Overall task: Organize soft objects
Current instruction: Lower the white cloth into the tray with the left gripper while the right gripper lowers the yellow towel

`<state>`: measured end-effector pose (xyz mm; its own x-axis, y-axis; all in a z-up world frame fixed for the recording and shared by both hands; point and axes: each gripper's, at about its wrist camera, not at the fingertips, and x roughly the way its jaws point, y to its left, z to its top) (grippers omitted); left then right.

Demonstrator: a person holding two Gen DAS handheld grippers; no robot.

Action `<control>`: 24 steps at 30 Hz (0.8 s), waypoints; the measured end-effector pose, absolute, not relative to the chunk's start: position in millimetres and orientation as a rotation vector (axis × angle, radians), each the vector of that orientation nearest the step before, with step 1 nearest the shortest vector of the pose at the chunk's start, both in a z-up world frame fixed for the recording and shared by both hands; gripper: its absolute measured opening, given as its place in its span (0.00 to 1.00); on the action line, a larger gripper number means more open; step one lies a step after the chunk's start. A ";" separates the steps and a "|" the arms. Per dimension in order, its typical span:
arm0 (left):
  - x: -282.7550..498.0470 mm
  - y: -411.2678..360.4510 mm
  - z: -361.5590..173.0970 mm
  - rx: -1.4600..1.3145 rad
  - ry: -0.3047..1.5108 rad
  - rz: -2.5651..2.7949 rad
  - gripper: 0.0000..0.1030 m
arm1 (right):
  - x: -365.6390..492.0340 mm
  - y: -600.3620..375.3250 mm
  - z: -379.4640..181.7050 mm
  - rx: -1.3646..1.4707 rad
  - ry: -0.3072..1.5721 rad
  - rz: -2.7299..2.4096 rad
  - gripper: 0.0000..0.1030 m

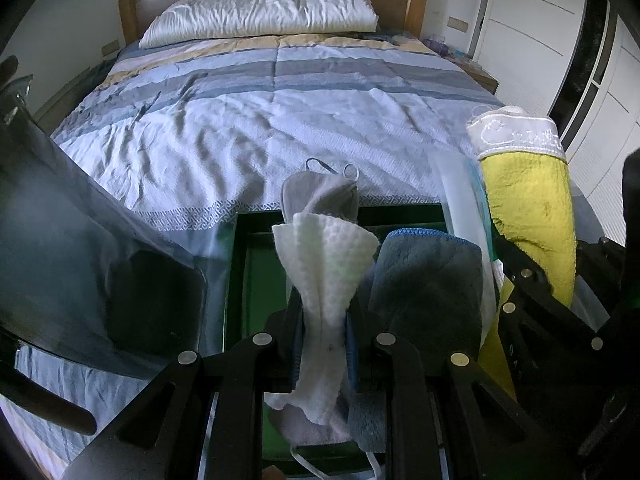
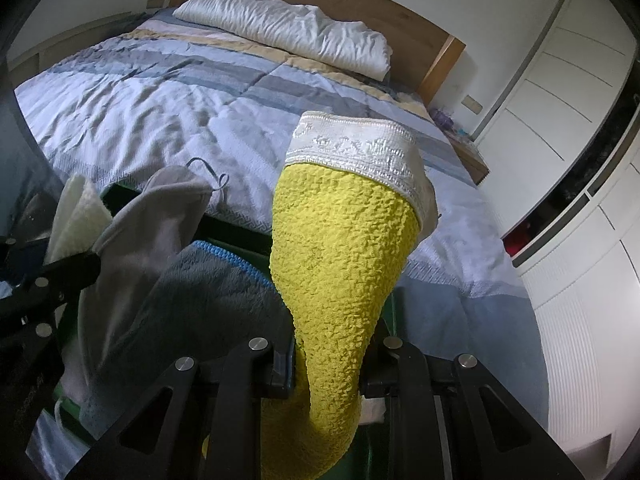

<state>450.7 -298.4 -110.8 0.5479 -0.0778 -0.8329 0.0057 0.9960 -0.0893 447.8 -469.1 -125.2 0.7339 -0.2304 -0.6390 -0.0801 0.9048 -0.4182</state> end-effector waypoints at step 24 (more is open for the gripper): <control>453.1 -304.9 -120.1 -0.074 1.007 -0.044 0.14 | 456.3 -480.0 -132.1 -0.372 0.782 -0.080 0.20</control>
